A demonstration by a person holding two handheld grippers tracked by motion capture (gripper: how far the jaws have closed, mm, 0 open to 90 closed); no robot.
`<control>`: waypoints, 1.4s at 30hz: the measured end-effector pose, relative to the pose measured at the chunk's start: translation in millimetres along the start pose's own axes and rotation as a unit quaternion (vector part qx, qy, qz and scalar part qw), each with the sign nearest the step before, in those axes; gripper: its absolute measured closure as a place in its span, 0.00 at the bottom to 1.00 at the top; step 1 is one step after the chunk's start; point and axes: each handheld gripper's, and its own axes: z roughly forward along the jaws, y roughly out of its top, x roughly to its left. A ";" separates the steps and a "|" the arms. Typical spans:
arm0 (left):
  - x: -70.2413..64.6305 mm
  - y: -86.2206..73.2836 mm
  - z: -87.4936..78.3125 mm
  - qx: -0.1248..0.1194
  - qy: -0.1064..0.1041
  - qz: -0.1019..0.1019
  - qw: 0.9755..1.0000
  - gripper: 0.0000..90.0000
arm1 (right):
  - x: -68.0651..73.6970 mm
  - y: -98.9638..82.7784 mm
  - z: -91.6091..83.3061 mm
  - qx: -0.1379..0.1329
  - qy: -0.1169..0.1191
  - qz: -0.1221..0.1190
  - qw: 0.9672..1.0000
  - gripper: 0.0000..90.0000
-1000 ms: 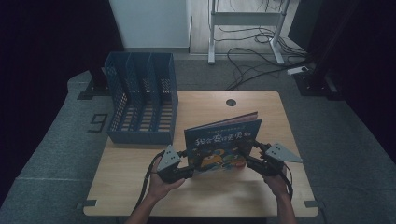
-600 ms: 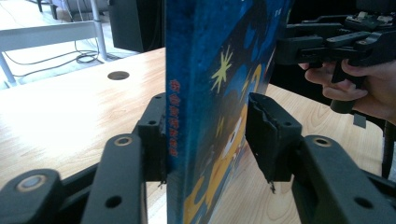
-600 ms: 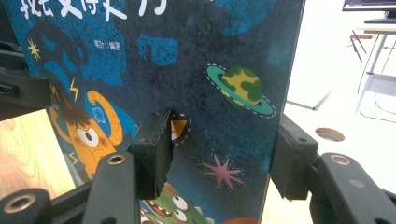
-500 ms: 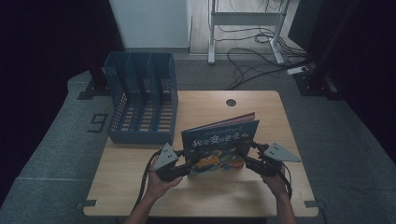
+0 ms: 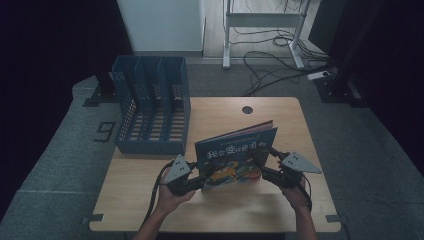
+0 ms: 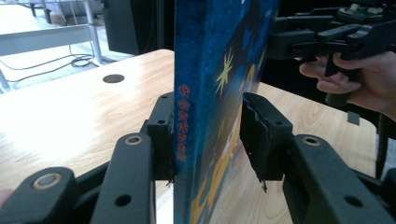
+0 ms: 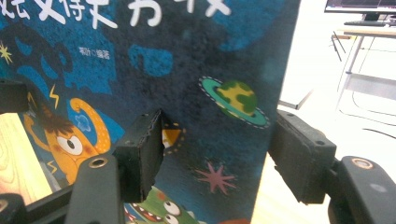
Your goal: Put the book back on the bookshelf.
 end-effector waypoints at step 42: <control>7.5 21.4 10.3 -0.036 -0.024 -0.012 0.999 0.68 | 5.8 1.6 15.3 -0.003 0.032 -0.004 0.999 0.48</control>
